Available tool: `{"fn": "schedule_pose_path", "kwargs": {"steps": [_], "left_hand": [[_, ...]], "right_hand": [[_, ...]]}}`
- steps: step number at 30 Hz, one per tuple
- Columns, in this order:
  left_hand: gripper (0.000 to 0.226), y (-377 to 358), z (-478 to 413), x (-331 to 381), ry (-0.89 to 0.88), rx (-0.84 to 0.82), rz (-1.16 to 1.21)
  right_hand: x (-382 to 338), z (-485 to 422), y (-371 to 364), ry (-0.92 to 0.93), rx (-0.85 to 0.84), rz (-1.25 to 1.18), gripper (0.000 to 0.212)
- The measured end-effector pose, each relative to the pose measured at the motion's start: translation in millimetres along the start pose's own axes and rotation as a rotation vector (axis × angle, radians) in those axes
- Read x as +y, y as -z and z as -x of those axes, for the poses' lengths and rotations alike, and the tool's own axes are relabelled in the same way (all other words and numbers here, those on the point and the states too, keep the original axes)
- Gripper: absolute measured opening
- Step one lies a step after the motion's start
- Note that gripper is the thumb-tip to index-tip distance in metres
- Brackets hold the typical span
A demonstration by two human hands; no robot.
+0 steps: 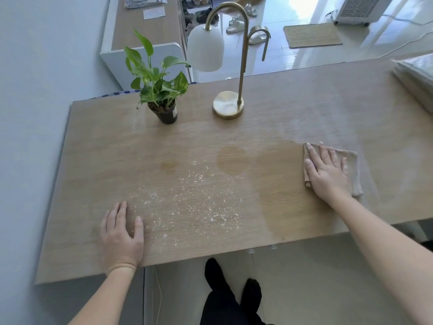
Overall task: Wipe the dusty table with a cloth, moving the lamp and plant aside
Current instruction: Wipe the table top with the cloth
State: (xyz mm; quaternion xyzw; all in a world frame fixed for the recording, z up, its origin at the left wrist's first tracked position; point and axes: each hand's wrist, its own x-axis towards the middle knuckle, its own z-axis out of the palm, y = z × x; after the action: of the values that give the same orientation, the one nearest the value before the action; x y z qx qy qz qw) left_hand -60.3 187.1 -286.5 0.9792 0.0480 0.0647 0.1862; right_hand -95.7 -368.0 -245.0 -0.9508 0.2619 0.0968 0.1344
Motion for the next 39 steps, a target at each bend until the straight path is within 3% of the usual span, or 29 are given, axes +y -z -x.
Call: {"fn": "schedule_pose_path", "kwargs": {"steps": [4, 10, 16, 20, 24, 28, 30, 32, 36, 39], "left_hand": [[0.074, 1.3, -0.3, -0.7, 0.005, -0.014, -0.001], [0.075, 0.5, 0.4, -3.3, 0.003, -0.035, -0.024], [0.075, 0.0, 1.7, -1.4, 0.011, -0.039, -0.037], [0.076, -1.3, 0.4, -3.7, 0.002, -0.029, -0.025], [0.075, -1.6, -0.2, -4.2, 0.006, -0.032, -0.026], [0.074, -1.5, 0.2, -2.5, 0.006, -0.026, -0.021], [0.074, -1.7, -0.4, -3.4, 0.02, -0.035, -0.02], [0.074, -2.0, -0.1, -5.1, 0.017, -0.039, -0.024], [0.075, -2.1, -0.6, -5.0, 0.01, -0.035, -0.02], [0.074, -0.7, -0.8, -4.4, 0.017, -0.035, -0.023]], "right_hand": [[23.2, 57.3, -11.8, 0.135, -0.019, 0.047, 0.057], [55.3, 107.9, -17.3, 0.122, -0.057, 0.041, 0.058], [33.4, 23.6, 5.3, -0.039, 0.017, -0.017, 0.063], [-31.3, -41.3, 5.0, -0.149, 0.023, -0.06, 0.059], [-82.8, -14.6, -15.3, 0.214, -0.064, 0.006, 0.056], [-40.8, 65.4, -22.0, 0.397, -0.105, 0.064, 0.057], [-4.6, 66.3, -13.0, 0.337, -0.107, 0.082, 0.06], [12.9, 40.2, -3.3, 0.165, -0.053, 0.059, 0.063], [-32.1, -30.5, 4.3, -0.176, 0.053, -0.064, 0.059], [-89.1, -42.6, -4.1, -0.045, -0.015, -0.045, 0.059]]}}
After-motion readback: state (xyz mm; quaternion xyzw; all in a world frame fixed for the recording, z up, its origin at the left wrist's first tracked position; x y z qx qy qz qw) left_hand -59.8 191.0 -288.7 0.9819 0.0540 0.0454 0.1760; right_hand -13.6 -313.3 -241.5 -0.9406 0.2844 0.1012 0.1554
